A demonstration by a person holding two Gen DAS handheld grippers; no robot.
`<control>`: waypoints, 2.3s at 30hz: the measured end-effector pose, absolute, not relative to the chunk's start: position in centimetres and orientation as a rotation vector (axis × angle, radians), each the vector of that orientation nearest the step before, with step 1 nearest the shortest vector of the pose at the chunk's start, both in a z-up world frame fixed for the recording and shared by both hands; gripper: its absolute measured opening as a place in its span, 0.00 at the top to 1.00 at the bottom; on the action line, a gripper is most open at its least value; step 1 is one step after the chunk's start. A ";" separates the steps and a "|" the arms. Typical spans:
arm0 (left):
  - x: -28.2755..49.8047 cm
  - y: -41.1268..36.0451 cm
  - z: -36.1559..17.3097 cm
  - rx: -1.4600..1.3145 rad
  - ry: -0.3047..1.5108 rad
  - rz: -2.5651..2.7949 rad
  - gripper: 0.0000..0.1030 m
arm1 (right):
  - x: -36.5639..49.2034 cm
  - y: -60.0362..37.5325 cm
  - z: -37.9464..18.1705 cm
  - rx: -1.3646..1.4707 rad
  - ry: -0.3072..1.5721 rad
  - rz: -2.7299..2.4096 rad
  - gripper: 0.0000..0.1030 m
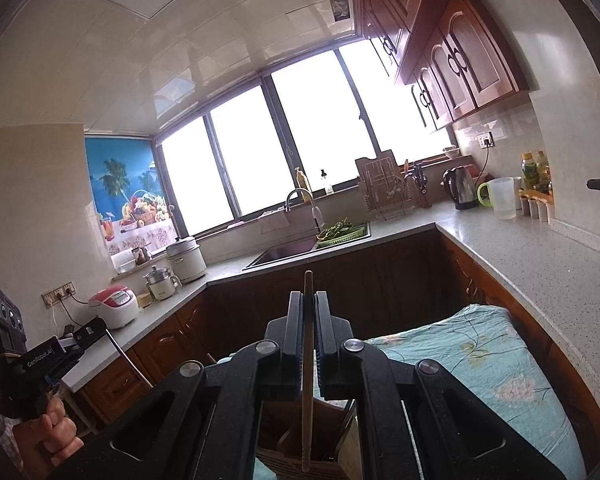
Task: Organize utensils
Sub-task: 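Lift both held chopsticks and carry them over the wooden caddy, then lower both chopsticks into the caddy and open both tools, then move both open tools back down to the remaining utensils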
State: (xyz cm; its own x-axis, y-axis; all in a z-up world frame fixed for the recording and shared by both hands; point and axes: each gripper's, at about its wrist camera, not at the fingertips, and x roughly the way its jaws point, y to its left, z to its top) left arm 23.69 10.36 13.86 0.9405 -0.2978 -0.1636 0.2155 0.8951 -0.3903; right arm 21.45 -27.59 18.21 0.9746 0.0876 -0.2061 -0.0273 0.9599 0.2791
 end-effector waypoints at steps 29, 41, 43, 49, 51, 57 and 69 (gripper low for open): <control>31.5 5.8 3.4 -0.375 0.368 -0.245 0.98 | 24.8 -28.0 8.5 0.304 0.351 -0.014 0.95; 32.4 7.4 4.9 -0.361 0.388 -0.254 0.98 | 25.3 -28.2 8.4 0.298 0.376 -0.014 0.92; 32.4 7.3 5.0 -0.361 0.394 -0.257 0.98 | 25.2 -28.3 8.4 0.308 0.375 -0.009 0.90; 31.5 7.4 5.3 -0.355 0.405 -0.248 0.95 | 23.5 -29.0 9.3 0.348 0.314 -0.012 0.64; 31.1 7.4 5.2 -0.353 0.410 -0.241 0.88 | 22.8 -29.0 9.8 0.358 0.290 -0.013 0.51; 29.5 7.7 5.5 -0.356 0.408 -0.208 0.50 | 20.6 -28.6 10.7 0.355 0.253 0.008 0.16; 22.2 8.0 4.3 -0.311 0.502 -0.131 0.18 | 15.7 -26.5 7.3 0.328 0.395 -0.001 0.04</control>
